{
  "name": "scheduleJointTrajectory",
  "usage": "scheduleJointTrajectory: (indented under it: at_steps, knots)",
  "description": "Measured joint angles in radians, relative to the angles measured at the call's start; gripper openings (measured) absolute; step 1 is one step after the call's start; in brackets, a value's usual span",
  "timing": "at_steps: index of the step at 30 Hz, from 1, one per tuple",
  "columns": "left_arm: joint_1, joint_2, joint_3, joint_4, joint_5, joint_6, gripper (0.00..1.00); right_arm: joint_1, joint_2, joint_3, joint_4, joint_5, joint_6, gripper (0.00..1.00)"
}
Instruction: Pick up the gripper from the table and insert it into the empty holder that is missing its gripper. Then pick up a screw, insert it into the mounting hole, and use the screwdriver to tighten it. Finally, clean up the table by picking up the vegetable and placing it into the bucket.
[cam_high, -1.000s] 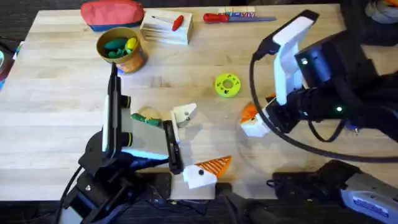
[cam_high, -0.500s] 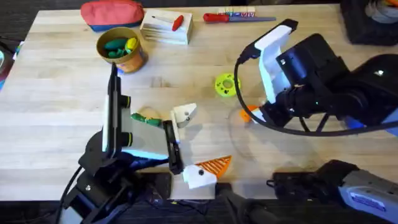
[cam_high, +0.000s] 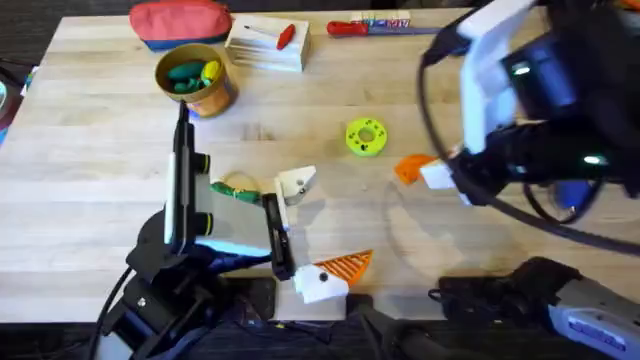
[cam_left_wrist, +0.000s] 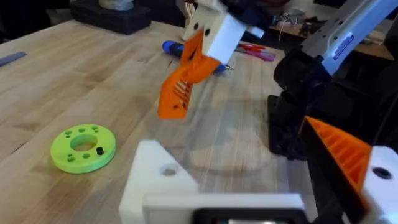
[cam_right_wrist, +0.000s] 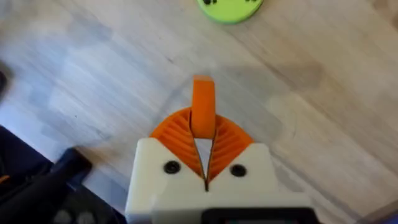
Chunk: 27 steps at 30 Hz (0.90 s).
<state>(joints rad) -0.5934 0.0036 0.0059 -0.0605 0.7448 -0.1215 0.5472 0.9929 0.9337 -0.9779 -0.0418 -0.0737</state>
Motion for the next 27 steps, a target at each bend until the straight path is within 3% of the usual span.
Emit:
scheduleJointTrajectory:
  at_steps: [7,13,21,27]
  knots:
    - [0.000,0.000,0.000,0.000,0.000,0.000,0.987,0.000,-0.271,0.000,0.094,-0.046,0.186,0.006]
    - [0.000,0.000,0.000,0.000,-0.001,0.000,0.987,0.000,-0.464,-0.207,0.373,-0.248,0.486,0.005]
    - [0.000,0.000,0.000,0.000,-0.003,0.000,0.987,0.000,-0.476,-0.534,0.765,-0.503,0.944,0.005]
    - [0.000,0.000,0.000,0.000,-0.005,0.000,0.987,0.000,-0.476,-0.631,0.908,-0.603,1.149,0.005]
